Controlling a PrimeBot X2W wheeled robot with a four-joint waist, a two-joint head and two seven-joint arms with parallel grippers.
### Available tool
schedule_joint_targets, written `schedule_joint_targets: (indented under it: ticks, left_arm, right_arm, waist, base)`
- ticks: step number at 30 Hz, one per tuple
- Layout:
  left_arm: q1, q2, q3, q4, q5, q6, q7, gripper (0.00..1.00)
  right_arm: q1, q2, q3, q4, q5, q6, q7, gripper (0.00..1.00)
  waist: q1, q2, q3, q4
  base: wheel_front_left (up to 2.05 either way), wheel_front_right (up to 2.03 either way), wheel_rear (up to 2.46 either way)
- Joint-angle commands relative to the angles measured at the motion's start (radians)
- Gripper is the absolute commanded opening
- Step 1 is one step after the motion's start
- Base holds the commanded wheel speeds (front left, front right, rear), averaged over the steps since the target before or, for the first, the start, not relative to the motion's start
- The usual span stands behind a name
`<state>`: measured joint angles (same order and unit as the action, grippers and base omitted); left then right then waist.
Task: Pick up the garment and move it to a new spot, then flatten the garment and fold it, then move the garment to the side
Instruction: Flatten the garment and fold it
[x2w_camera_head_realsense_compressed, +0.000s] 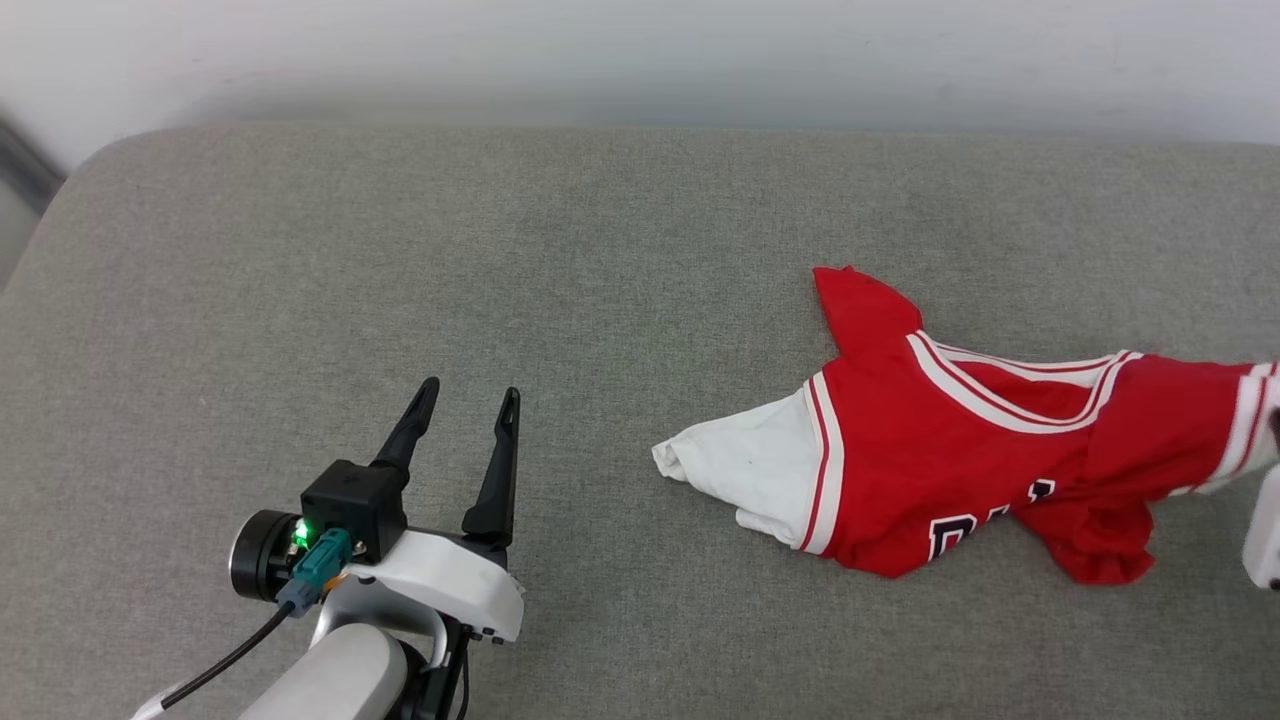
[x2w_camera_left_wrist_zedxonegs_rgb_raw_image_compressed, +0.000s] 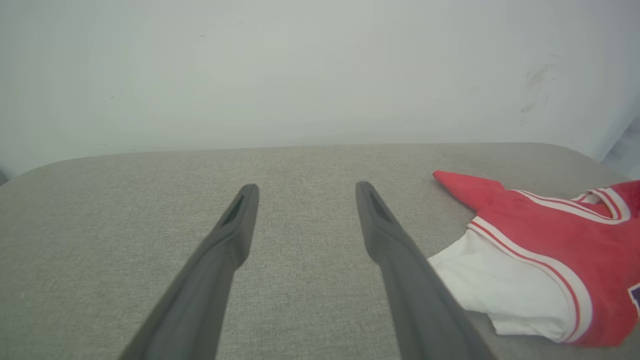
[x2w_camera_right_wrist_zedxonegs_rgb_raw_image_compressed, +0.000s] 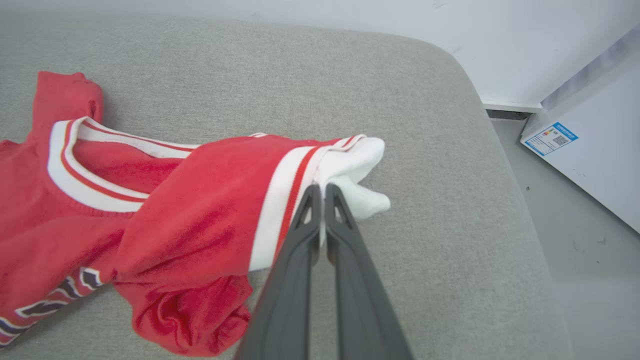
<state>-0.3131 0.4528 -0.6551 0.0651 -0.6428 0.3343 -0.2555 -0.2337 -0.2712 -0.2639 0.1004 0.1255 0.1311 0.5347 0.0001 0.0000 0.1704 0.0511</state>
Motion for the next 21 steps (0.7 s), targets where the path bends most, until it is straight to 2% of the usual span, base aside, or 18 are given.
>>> schedule_joint_targets:
  ticks: [1, 5, 8, 12, 13, 14, 18, 21]
  left_arm:
    - [-0.007, -0.002, 0.004, 0.000, 0.006, -0.003, -0.004, 1.00]
    - [-0.004, -0.003, 0.004, 0.001, 0.007, -0.005, -0.004, 1.00]
    - [-0.001, -0.004, 0.003, 0.003, 0.006, -0.006, -0.005, 1.00]
    - [-0.007, -0.004, -0.002, 0.007, 0.008, -0.009, -0.004, 1.00]
    - [-0.009, -0.002, -0.002, 0.006, 0.009, -0.009, -0.003, 1.00]
    - [-0.011, 0.001, -0.001, 0.006, 0.009, -0.009, -0.002, 1.00]
    - [-0.004, 0.011, 0.002, 0.001, 0.008, -0.002, 0.000, 1.00]
    - [0.006, 0.016, 0.001, 0.000, 0.004, 0.002, 0.003, 1.00]
  right_arm:
    - [0.027, -0.005, -0.008, -0.020, -0.022, -0.001, 0.015, 0.00]
    - [0.103, 0.043, -0.033, -0.054, -0.027, -0.001, 0.095, 0.00]
    - [0.159, 0.089, -0.028, -0.013, -0.008, -0.001, 0.122, 0.00]
    - [0.179, 0.137, -0.028, 0.070, 0.022, 0.000, 0.066, 0.01]
    - [0.173, 0.147, -0.030, 0.081, 0.029, 0.000, 0.032, 0.42]
    - [0.163, 0.153, -0.039, 0.085, 0.032, 0.000, -0.011, 1.00]
    - [0.151, 0.170, -0.044, 0.100, 0.024, 0.000, -0.111, 1.00]
    - [0.157, 0.178, -0.045, 0.065, 0.009, 0.000, -0.159, 1.00]
  waist:
    - [-0.0001, 0.0000, 0.001, -0.002]
    - [-0.0001, 0.0000, 0.000, -0.004]
    - [-0.0001, 0.0000, -0.001, -0.007]
    - [-0.0001, 0.0000, -0.005, -0.011]
    - [-0.0001, 0.0000, -0.005, -0.012]
    - [-0.0001, 0.0000, -0.005, -0.014]
    - [-0.0001, 0.0000, -0.011, -0.025]
    - [-0.0001, 0.0000, -0.024, -0.029]
  base:
    - [0.00, 0.00, 0.00]
    - [0.00, 0.00, 0.00]
    - [0.00, 0.00, 0.00]
    - [0.00, 0.00, 0.00]
    - [0.00, 0.00, 0.00]
    - [0.00, 0.00, 0.00]
    - [0.00, 0.00, 0.00]
    - [0.00, 0.00, 0.00]
